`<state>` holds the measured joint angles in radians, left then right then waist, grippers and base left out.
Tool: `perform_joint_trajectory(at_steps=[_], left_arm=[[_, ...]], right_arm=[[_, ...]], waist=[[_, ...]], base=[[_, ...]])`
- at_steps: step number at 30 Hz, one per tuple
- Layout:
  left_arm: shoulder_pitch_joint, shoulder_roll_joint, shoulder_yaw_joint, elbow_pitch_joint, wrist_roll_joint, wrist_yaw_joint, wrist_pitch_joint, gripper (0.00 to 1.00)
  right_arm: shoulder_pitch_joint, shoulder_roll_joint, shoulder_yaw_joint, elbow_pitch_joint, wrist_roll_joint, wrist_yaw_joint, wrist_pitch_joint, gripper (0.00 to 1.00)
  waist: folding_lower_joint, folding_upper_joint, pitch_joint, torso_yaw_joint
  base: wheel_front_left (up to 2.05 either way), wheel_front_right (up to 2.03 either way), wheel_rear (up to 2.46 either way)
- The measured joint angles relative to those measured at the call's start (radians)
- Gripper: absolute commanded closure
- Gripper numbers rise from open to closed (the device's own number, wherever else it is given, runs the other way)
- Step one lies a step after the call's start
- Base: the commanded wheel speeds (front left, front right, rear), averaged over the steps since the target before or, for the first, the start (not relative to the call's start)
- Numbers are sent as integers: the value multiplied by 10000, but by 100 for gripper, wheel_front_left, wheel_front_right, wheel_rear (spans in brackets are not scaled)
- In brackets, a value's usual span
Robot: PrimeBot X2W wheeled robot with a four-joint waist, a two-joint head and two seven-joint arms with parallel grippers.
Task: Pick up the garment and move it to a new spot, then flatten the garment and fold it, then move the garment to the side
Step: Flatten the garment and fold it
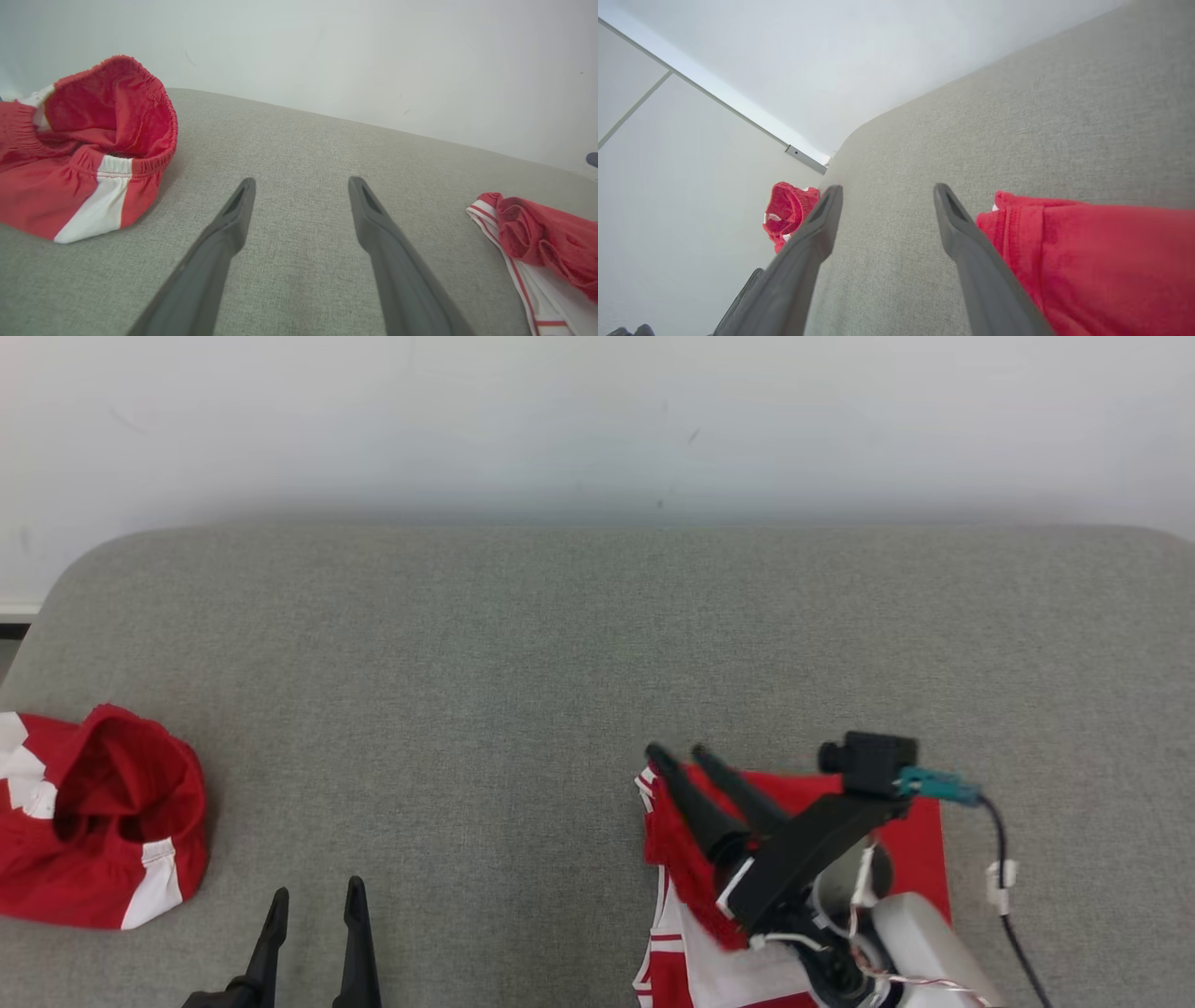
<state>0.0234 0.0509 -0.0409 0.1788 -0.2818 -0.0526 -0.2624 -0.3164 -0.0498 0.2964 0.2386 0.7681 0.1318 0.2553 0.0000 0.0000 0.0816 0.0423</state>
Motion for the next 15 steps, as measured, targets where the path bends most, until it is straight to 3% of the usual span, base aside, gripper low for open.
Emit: perform_joint_trajectory(at_steps=[6,7,10,15], left_arm=[[64,0,-79,-36,-19,46,0,0],[101,0,-90,-36,-31,58,0,0],[102,0,-105,-48,-56,84,0,0],[84,0,-111,-54,-98,92,0,0]], right_arm=[[279,-4,-1766,-788,-1246,0,-15,0],[575,-8,-2516,-940,-2011,0,173,0],[939,-17,-3507,-1231,-3438,0,453,0],[1536,-19,-3998,-1522,-5277,0,696,0]], waist=[[0,0,-122,-90],[0,0,-151,-85],[0,0,-148,-58],[0,0,-80,-39]], base=[[0,0,0],[0,0,0],[0,0,0],[0,0,0]])
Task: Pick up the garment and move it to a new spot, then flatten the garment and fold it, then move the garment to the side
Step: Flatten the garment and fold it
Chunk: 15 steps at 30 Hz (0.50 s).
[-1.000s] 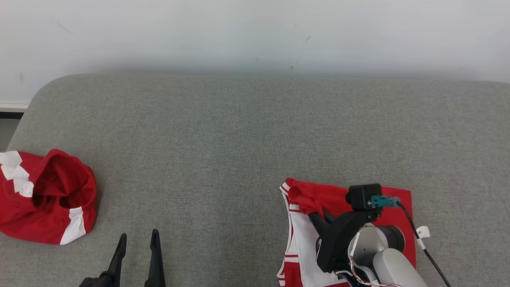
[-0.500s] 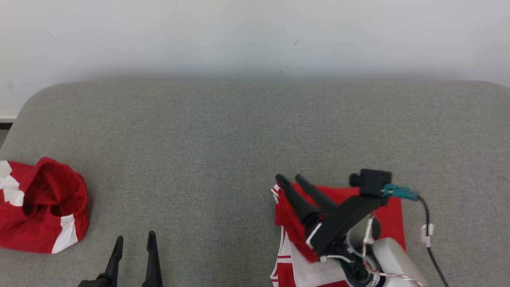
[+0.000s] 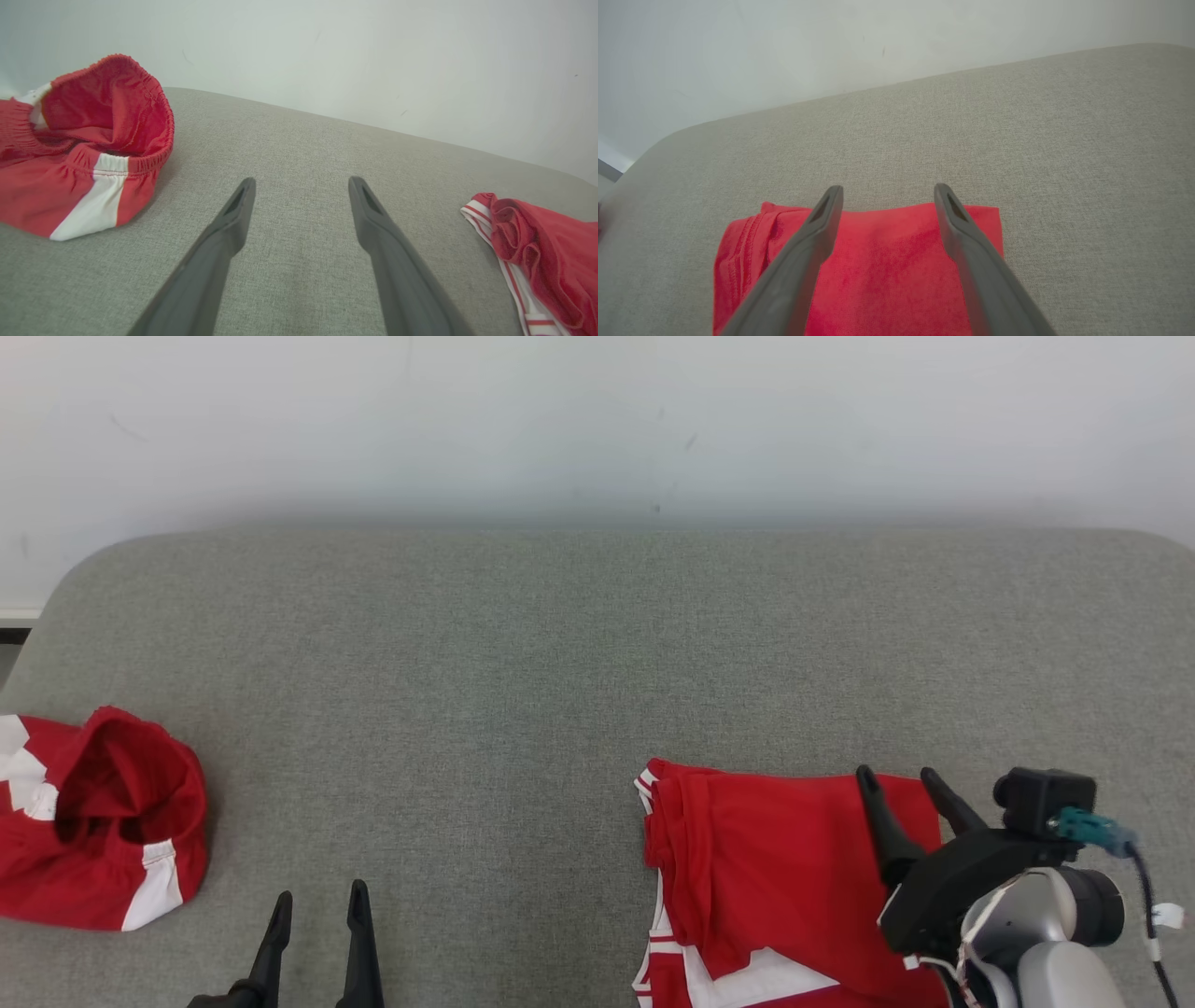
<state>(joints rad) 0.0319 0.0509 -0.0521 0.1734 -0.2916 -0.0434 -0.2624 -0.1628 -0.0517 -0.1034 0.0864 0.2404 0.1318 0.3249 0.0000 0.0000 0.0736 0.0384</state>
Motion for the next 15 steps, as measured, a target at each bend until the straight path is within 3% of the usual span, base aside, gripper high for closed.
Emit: perform_joint_trajectory(at_steps=[9,10,11,12,14,15], left_arm=[[-136,0,-69,42,-35,-6,0,0],[-137,0,-71,40,-35,-8,0,0],[-139,2,-65,40,-33,-12,0,0],[-143,0,-65,42,-33,-23,0,0],[-171,2,-63,44,-27,-69,0,0],[-179,0,-59,42,-10,-84,0,0]], right_arm=[[-62,4,1170,794,-1120,0,-537,1],[-145,4,1287,997,-1147,0,-627,8],[-265,8,1407,1218,-1191,0,-694,23],[-419,6,1503,1446,-1181,0,-780,57],[-791,8,1684,1858,-1177,0,-995,100],[-997,8,1739,2071,-1177,0,-1074,100]], waist=[[0,0,97,-29],[0,0,106,-17],[0,0,119,-4],[0,0,136,12],[1,0,173,57],[0,0,193,85]], base=[[0,0,0],[0,0,0],[0,0,0],[0,0,0],[0,0,0],[0,0,0]])
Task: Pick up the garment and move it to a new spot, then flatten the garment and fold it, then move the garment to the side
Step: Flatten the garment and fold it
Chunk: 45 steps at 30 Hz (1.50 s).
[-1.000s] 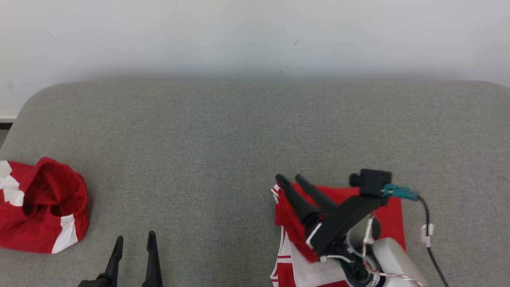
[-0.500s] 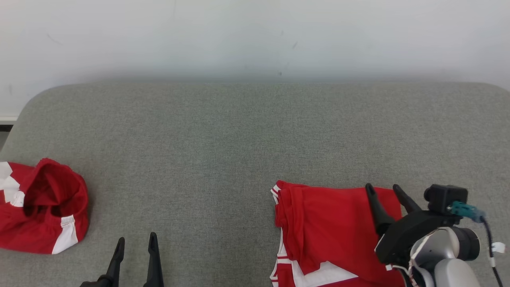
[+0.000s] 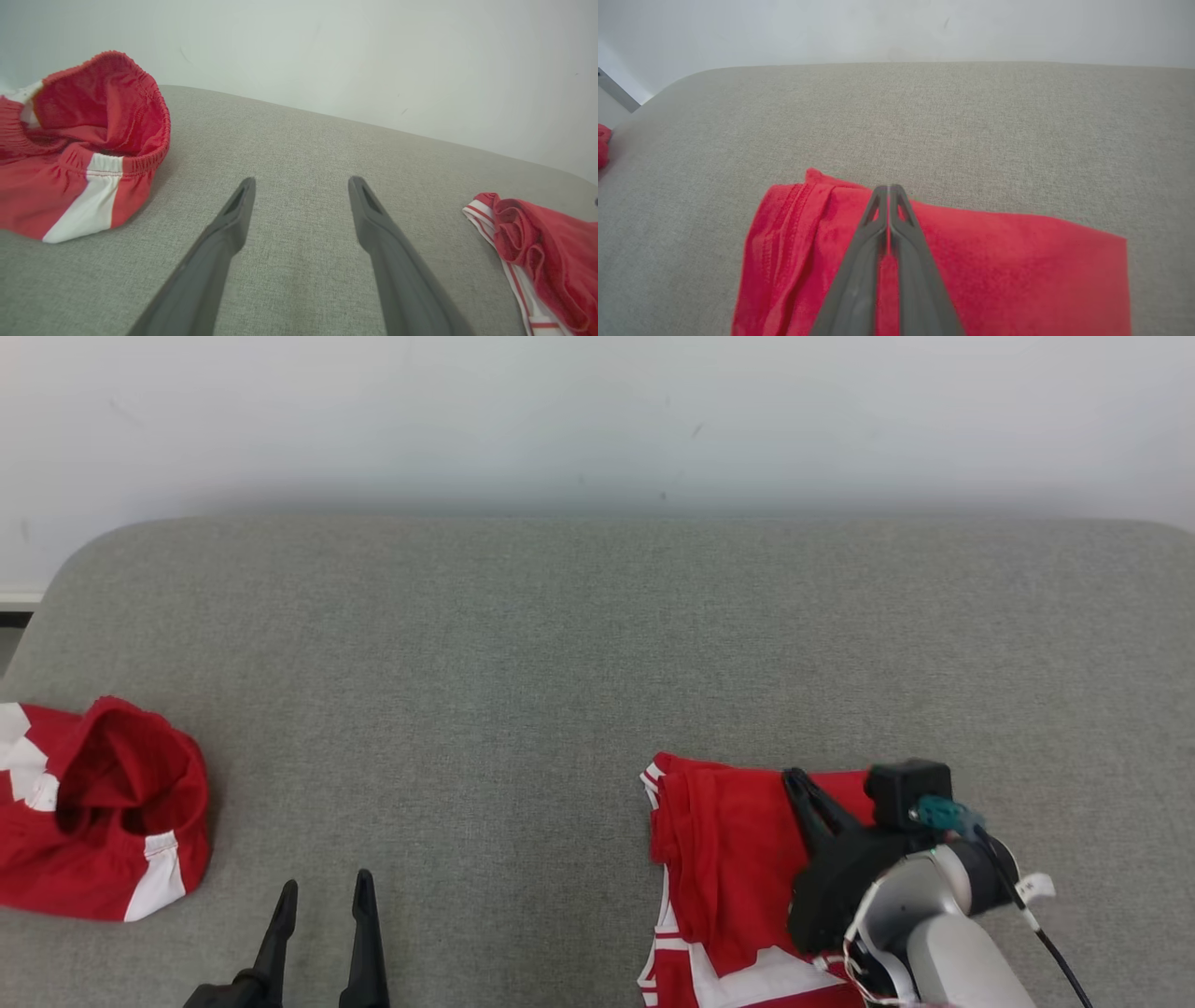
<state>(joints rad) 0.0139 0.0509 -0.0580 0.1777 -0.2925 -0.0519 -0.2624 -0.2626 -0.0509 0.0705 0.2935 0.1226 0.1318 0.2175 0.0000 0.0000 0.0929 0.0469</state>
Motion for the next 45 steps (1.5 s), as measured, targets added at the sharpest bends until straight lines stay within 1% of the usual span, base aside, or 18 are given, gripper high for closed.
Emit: perform_joint_trajectory(at_steps=[4,7,9,13,18,26,36,40,45], left_arm=[[-61,0,-21,17,13,-23,0,0],[-83,-2,-61,69,17,-71,0,0],[-96,2,-48,92,17,-92,0,0],[-105,0,-25,134,19,-104,0,0],[-104,2,0,136,19,-111,0,0],[-111,0,-196,130,19,-113,0,0],[-298,2,-343,190,-56,-88,0,0],[-343,0,-360,196,-69,-71,0,0],[-346,0,-347,196,-84,-17,0,0]], right_arm=[[-705,0,59,974,-178,0,-219,100],[-1066,0,-54,1653,-616,0,-238,100],[-1150,0,-8,1837,-688,0,-245,100],[-1395,-10,518,2464,-669,0,-244,100],[-1563,8,1151,2863,-167,0,-199,100],[-2086,0,1517,3421,196,0,-420,100],[-2890,-6,2234,4205,811,0,-502,100],[-3146,-12,2552,4675,761,0,-115,100],[-3408,-6,3187,4729,167,0,391,100]], waist=[[0,0,91,146],[0,0,136,303],[0,0,149,356],[0,0,202,541],[0,0,234,627],[0,0,333,673],[0,0,559,960],[0,0,618,1066],[1,0,629,1081]], base=[[0,0,0],[0,0,0],[0,0,0],[0,0,0],[0,0,0],[0,0,0],[0,0,0],[0,0,0],[0,0,0]])
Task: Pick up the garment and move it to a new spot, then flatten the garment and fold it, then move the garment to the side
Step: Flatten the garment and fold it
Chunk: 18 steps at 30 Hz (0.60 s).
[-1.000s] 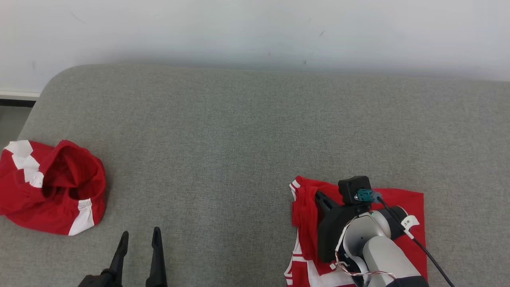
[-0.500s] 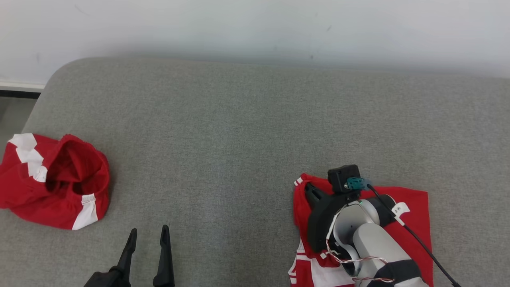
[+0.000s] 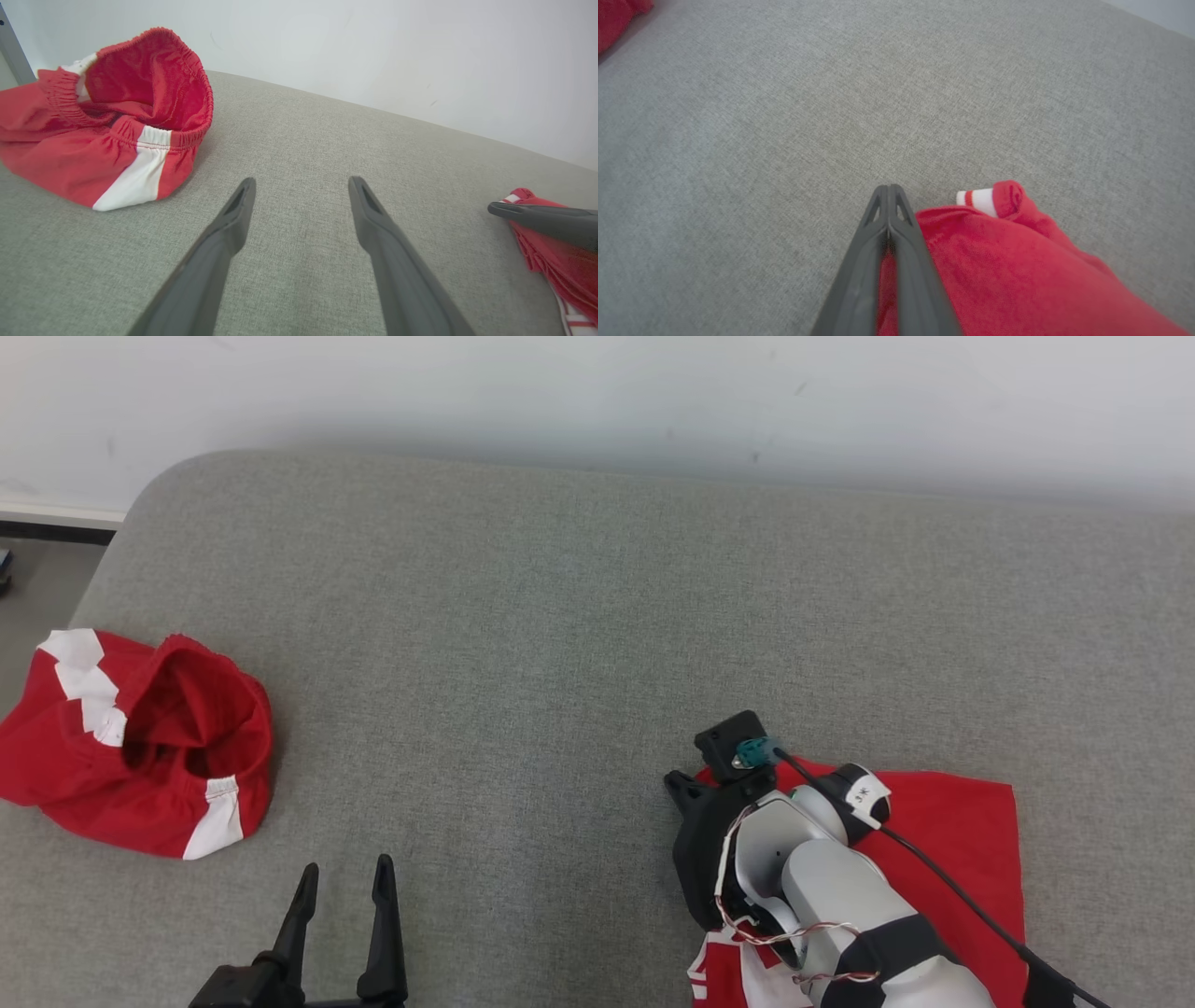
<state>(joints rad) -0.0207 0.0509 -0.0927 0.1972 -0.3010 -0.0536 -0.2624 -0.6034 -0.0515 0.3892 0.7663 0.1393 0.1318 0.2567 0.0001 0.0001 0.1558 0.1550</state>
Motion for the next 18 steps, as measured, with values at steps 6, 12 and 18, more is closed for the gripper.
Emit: perform_joint_trajectory(at_steps=[6,12,18], left_arm=[[16,0,79,2,0,8,0,0],[92,0,130,-12,4,15,0,0],[175,0,226,-102,10,54,0,0]], right_arm=[[266,-6,840,-782,134,0,865,100],[1153,-2,2215,-2401,2311,0,1170,100],[1831,17,2196,-3705,3074,0,548,0]], waist=[[0,0,-167,-87],[-2,0,-324,-292],[-2,0,-492,-470]], base=[[0,0,0],[0,0,0],[0,0,0]])
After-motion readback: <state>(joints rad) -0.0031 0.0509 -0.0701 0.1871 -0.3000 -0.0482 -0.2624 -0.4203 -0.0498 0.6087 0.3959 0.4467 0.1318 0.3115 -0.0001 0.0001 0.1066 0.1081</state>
